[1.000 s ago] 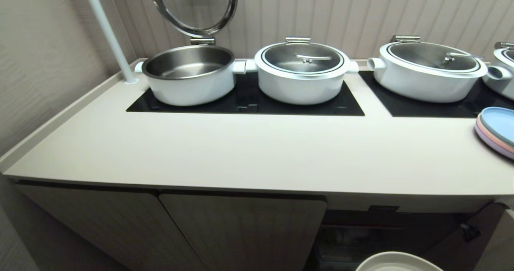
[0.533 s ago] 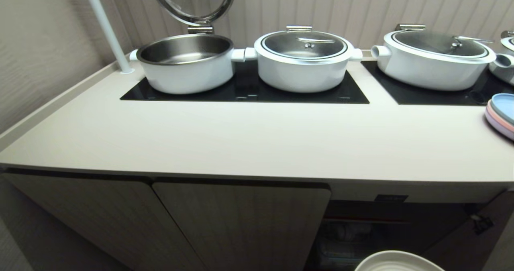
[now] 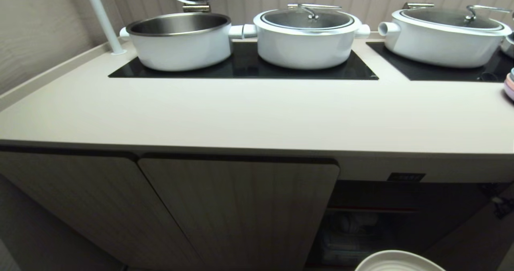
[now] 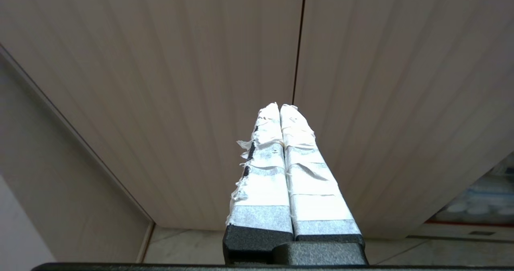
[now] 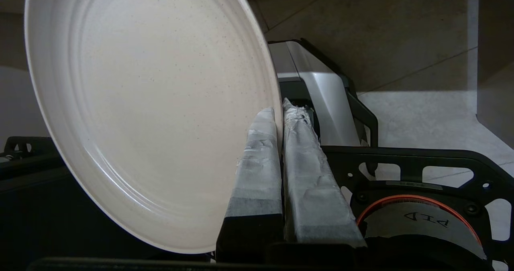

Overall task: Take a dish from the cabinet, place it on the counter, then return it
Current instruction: Put it back into the cabinet

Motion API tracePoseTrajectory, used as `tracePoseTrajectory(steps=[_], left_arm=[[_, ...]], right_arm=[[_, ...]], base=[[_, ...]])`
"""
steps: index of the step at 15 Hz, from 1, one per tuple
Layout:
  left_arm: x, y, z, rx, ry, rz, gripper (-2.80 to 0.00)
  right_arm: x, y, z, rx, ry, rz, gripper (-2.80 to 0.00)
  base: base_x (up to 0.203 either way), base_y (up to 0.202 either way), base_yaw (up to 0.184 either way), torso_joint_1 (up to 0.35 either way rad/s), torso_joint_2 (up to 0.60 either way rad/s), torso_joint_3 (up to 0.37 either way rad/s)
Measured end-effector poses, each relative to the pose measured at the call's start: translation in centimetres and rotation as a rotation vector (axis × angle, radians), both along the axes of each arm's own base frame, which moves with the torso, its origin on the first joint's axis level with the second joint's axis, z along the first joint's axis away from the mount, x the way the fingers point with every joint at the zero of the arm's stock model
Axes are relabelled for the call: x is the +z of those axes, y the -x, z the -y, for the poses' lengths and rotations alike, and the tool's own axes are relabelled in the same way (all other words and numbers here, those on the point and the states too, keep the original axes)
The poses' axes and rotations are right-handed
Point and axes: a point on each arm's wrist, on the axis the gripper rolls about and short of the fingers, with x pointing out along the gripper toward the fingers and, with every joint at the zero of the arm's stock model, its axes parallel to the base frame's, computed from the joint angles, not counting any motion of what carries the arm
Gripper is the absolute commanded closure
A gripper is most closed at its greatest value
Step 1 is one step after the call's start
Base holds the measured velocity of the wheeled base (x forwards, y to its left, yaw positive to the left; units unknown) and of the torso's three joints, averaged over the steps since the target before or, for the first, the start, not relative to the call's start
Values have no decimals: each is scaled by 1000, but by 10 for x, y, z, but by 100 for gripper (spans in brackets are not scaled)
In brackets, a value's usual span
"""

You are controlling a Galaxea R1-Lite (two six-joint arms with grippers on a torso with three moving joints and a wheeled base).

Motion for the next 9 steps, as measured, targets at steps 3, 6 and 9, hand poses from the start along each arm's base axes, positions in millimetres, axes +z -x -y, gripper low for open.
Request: tracePoseTrajectory(steps=[3,6,9], left_arm=[[0,0,0,0,0,0,0],[0,0,0,0,0,0,0],[0,0,0,0,0,0,0]], right_arm=[[0,0,0,0,-1,0,0],[0,1,0,0,0,1,0],[0,1,0,0,0,1,0]], base=[[0,0,0,-222,508,288],[0,0,0,-209,495,289],[0,0,0,-190,487,283]])
